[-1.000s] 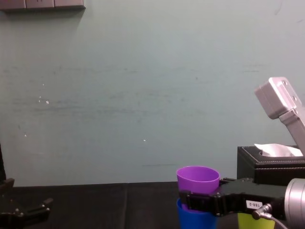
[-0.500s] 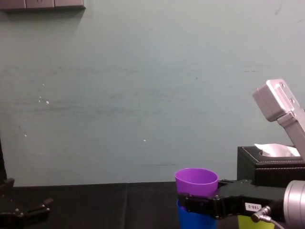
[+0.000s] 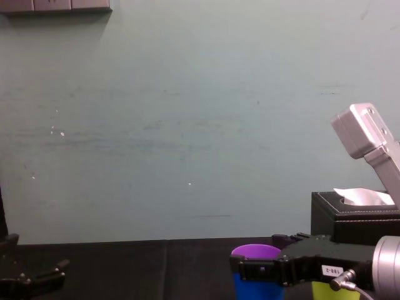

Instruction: Stack the three plastic cups sequentially using one hand.

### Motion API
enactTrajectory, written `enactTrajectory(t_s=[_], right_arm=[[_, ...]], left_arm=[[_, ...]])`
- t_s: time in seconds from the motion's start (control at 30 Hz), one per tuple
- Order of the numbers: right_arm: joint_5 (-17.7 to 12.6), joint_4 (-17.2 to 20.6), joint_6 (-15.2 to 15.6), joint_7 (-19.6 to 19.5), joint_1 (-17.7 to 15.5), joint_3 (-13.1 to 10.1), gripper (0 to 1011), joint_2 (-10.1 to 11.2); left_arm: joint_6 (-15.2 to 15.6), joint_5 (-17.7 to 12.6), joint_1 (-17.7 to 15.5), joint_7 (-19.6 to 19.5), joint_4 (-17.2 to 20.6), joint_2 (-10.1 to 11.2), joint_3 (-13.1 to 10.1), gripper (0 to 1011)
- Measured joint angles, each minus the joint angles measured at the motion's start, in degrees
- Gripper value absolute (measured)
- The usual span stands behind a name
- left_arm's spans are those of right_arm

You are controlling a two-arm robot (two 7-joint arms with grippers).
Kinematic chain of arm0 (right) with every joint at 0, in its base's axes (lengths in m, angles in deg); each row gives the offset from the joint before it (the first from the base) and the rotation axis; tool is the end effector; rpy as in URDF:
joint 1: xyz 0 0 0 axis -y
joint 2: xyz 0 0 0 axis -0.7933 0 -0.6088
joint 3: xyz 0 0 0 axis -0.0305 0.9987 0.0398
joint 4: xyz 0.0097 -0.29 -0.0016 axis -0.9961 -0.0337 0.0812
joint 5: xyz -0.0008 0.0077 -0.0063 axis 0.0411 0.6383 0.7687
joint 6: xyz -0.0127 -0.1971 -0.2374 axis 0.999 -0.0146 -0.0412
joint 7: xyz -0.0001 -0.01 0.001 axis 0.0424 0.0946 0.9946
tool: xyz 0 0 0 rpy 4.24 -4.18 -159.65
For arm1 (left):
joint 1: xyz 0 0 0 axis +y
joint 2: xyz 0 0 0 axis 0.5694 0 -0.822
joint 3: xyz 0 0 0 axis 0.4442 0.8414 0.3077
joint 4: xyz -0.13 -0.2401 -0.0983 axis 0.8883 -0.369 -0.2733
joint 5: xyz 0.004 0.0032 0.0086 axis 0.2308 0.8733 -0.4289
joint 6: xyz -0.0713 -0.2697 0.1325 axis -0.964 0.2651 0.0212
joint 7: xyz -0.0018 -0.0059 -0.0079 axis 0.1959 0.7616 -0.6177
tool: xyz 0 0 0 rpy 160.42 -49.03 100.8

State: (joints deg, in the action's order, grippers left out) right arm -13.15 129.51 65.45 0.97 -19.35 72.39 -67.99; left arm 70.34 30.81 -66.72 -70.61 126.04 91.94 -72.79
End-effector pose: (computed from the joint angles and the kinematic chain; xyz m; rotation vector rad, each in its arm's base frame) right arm 0.3958 0.0129 -0.2642 -0.2075 0.0184 -0.8466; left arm 0.3581 0.0827 -0.3023 0.3046 -0.2852 1.2479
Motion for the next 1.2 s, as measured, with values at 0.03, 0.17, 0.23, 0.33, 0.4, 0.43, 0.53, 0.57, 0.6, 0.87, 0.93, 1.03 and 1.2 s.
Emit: enactTrajectory(t_s=[0.03,0.17,0.23,0.33,0.4,0.43,0.53,0.57,0.6,0.87,0.93,1.03,1.2], right_arm=[[0.0,0.0,0.0,0.0,0.0,0.0,1003,0.0],[0.0,0.0,0.0,0.0,0.0,0.0,1000,0.0],[0.0,0.0,0.1,0.0,0.0,0.0,1000,0.0],[0.1,0.4,-0.2,0.0,0.0,0.0,1000,0.1],[0.4,1.1,-0.6,-0.1,-0.2,-0.2,1000,0.2],[0.5,1.4,-0.7,-0.2,-0.3,-0.2,1000,0.3],[1.0,2.7,-0.8,-0.5,-0.6,-0.4,1000,0.6],[1.1,3.2,-0.8,-0.5,-0.7,-0.5,1000,0.7],[1.2,4.0,-0.7,-0.7,-1.0,-0.7,1000,1.0],[1.8,9.0,-0.4,-1.9,-3.7,-2.0,1000,2.3],[1.8,10.6,-0.1,-2.2,-5.0,-2.6,1000,2.8],[1.9,12.7,0.3,-2.5,-6.9,-3.2,1000,3.6],[2.5,16.8,0.8,-3.9,-11.3,-4.4,1000,5.0]], left_arm=[[0.0,0.0,0.0,0.0,0.0,0.0,0.0,1011],[0.0,0.0,0.0,0.0,0.0,0.0,0.0,1012],[0.0,0.0,0.0,0.0,0.0,0.0,0.0,1011],[0.0,0.0,0.0,0.0,0.0,0.0,0.0,1011],[0.0,0.0,0.0,0.0,0.0,0.0,0.0,1011],[0.0,0.0,0.0,0.0,0.0,0.0,0.0,1011],[0.0,0.0,0.0,0.0,0.0,0.0,0.0,1011],[0.0,0.0,0.0,0.0,0.0,0.0,0.0,1011],[0.0,0.0,0.0,0.0,0.0,0.0,0.0,1012],[0.0,0.0,0.0,0.0,0.0,0.0,0.0,1012],[0.0,0.0,0.0,0.0,0.0,0.0,0.0,1011],[0.0,0.0,0.0,0.0,0.0,0.0,0.0,1011],[0.0,0.0,0.0,0.0,0.0,0.0,0.0,1011]])
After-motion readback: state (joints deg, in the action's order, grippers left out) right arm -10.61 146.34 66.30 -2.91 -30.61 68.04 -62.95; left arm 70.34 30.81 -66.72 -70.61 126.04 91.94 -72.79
